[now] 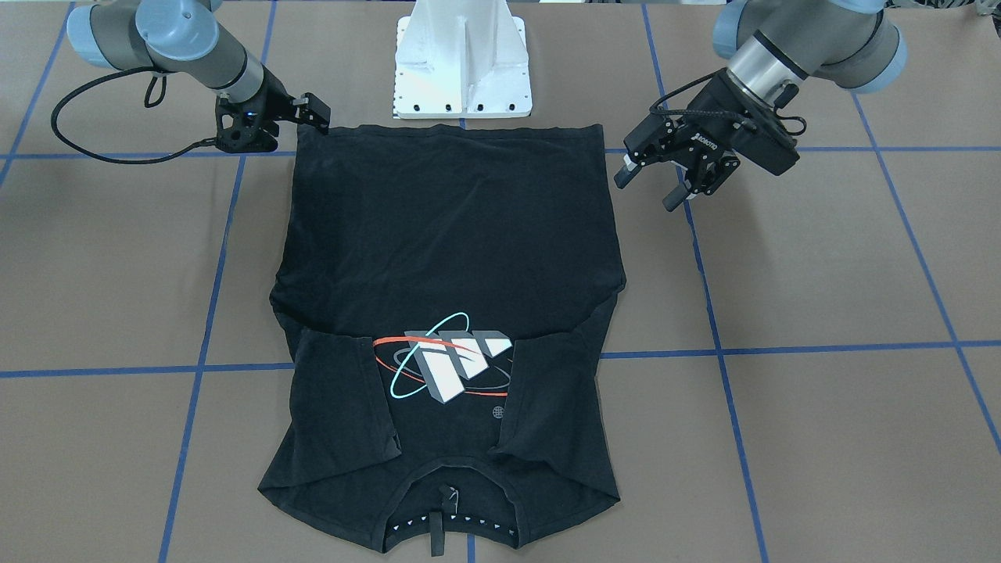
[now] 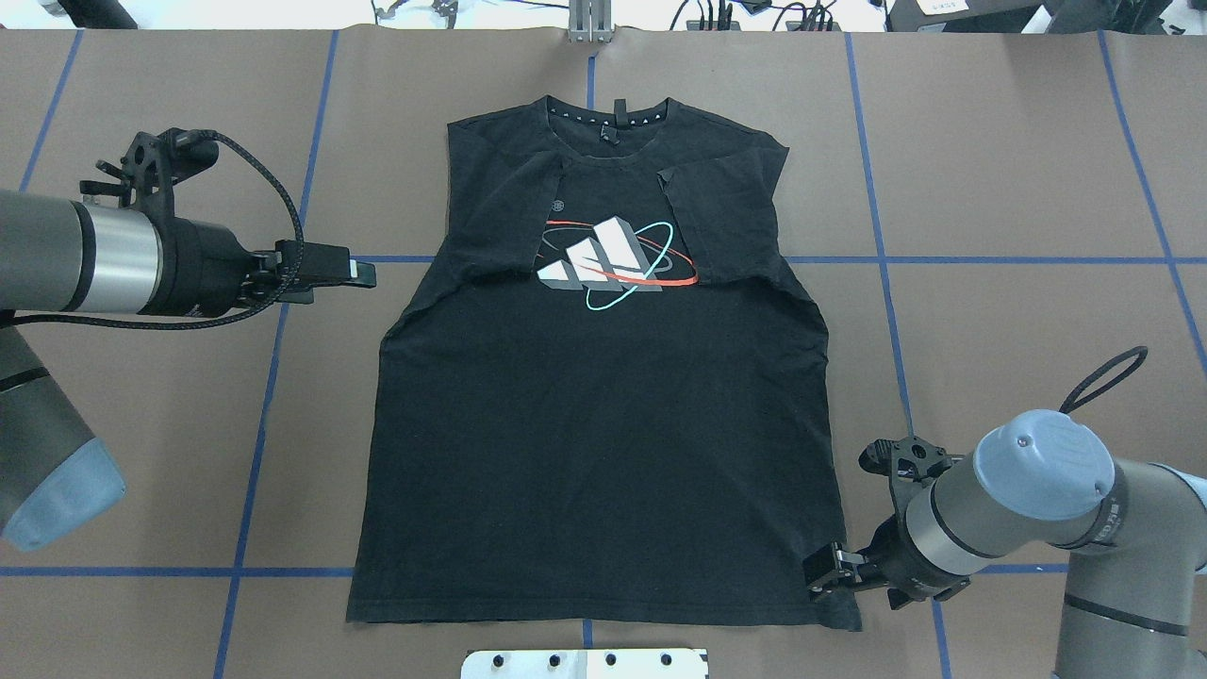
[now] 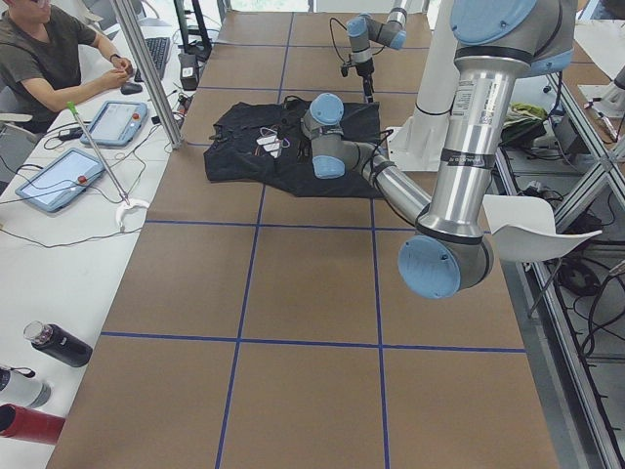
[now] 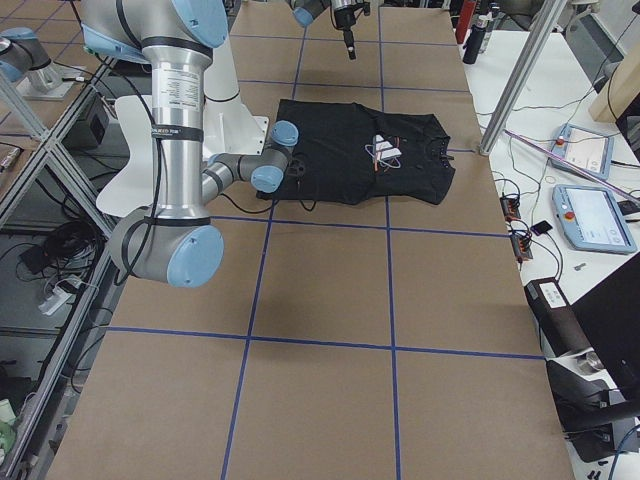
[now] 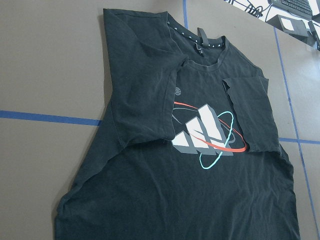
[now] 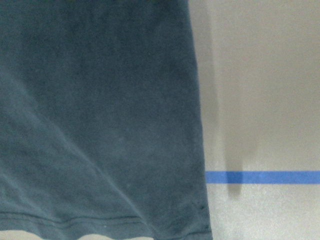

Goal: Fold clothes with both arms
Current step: 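Move the right gripper down to the shirt's hem corner while the left gripper withdraws, then move the left gripper down to the other hem corner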

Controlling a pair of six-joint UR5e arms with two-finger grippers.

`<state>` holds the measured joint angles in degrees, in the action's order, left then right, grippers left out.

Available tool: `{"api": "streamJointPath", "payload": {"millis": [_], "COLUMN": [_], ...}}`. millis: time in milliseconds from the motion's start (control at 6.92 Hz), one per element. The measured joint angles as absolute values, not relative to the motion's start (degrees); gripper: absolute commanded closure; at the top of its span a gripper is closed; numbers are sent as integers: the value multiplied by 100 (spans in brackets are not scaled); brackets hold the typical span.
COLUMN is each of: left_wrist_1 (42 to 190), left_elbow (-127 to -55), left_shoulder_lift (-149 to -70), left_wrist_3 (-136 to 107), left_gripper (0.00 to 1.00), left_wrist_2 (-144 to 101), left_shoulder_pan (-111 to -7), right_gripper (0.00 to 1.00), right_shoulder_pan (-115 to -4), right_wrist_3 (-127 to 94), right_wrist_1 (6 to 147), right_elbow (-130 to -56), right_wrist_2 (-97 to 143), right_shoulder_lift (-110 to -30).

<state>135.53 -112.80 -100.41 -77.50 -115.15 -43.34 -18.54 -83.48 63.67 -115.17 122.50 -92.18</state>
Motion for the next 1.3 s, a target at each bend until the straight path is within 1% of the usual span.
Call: {"api": "streamJointPath", "payload": {"millis": [145,289,578,723,1012,1301], "left_wrist_1": [13553,13553,13553,13553,13553,13553], "left_elbow": [-11283,-11285,-11282,-11282,-11275,-11269], "left_shoulder_lift": [-10049,-10054,-10047,-10042,-10038,-10037], "left_wrist_3": [-7746,-7744,-7741,-7737,-7731,-7719], "left_gripper": [1,1,1,0,1,1], "left_wrist_2": [-11516,-11519,-11518,-11520,-11516,-11514], "left_shoulder_pan": [-4334,-4333,-4333,-4333,-4333,-4333], "right_gripper": [2,8,32,38,41,39], "right_shoulder_pan": [-1773,-1726,-1686,-1683,-1679,-1680], "right_wrist_3": [-8354,-8357,-8358,-8359,-8358,-8358], "right_wrist_1": [6370,6371,6372,6372,6374,6380], "right_elbow": [-11478,-11438,-11385,-11365,-11323,-11287], "right_wrist_2": [12237,12223,12219,12222,12234,12250], "right_shoulder_lift": [-9198,-9178,-9148,-9133,-9078,-9071]}}
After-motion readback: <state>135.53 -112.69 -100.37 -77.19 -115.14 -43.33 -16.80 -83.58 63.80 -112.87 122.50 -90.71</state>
